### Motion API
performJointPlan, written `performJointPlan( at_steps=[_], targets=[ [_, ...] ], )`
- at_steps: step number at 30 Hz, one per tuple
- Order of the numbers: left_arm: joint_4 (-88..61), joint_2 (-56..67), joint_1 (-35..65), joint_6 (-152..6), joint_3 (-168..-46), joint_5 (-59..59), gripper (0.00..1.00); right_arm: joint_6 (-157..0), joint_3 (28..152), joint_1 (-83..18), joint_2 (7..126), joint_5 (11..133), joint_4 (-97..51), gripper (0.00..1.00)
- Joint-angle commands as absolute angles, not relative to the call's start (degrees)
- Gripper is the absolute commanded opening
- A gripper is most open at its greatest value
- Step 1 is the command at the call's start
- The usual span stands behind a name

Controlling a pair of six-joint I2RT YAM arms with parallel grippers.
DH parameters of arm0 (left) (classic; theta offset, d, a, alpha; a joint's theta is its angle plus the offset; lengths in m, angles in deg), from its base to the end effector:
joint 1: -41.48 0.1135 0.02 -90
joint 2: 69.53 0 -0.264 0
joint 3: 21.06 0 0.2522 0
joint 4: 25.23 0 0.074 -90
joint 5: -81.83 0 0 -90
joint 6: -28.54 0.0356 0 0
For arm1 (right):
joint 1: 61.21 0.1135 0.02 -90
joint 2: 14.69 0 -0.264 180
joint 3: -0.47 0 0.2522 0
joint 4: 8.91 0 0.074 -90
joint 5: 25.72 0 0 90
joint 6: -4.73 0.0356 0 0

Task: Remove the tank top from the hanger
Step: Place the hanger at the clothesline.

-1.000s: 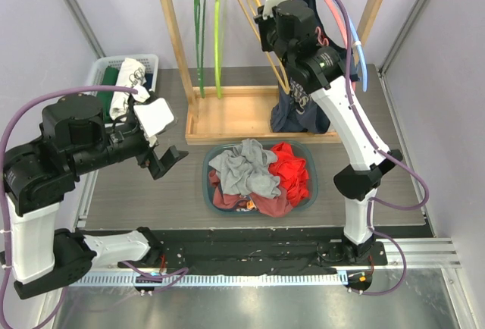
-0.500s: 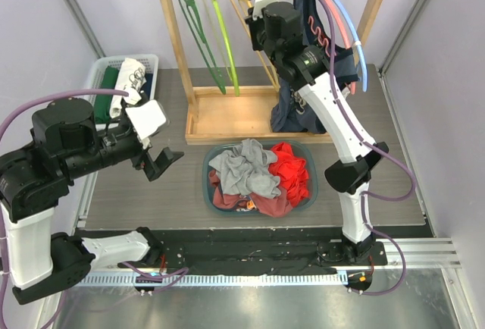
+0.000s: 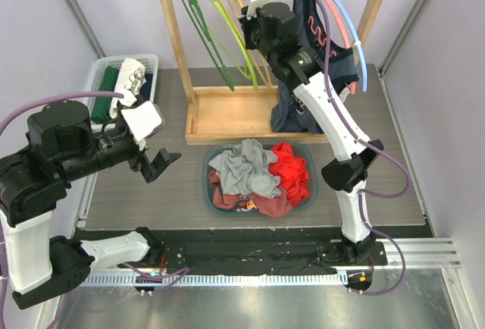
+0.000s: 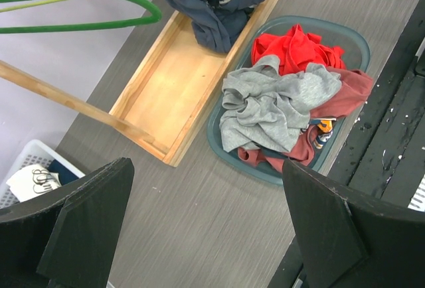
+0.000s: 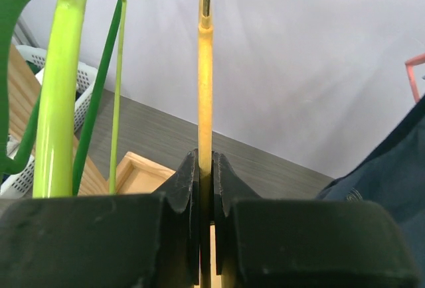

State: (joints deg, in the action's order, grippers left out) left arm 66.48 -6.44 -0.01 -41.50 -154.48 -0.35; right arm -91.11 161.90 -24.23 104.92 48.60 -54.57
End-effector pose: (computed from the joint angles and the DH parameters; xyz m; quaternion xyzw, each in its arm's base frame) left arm 0.0621 -0.0614 0.5466 0.4541 0.6888 -0.1604 0.5419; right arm 0.3624 0.2609 0.5039 -0.1774 0.7077 0.0856 0.6785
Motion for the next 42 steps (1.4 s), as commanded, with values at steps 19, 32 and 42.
performJointPlan(
  at_steps=[19,32,42],
  targets=[
    [65.34,-4.76,1.32,-41.87,-153.83,0.89,1.0,-89.41,155.83,-21.74,100.19,53.9,-51.67,0.29],
    [64.99,-2.3,1.41,-42.57,-153.74,2.29,1.0,-90.01,148.87,-21.83,86.57,52.24,-55.01,0.66],
    [64.99,-1.15,1.41,-42.39,-155.06,2.74,1.0,-91.33,143.55,-22.8,73.74,49.52,-56.07,0.8]
  ],
)
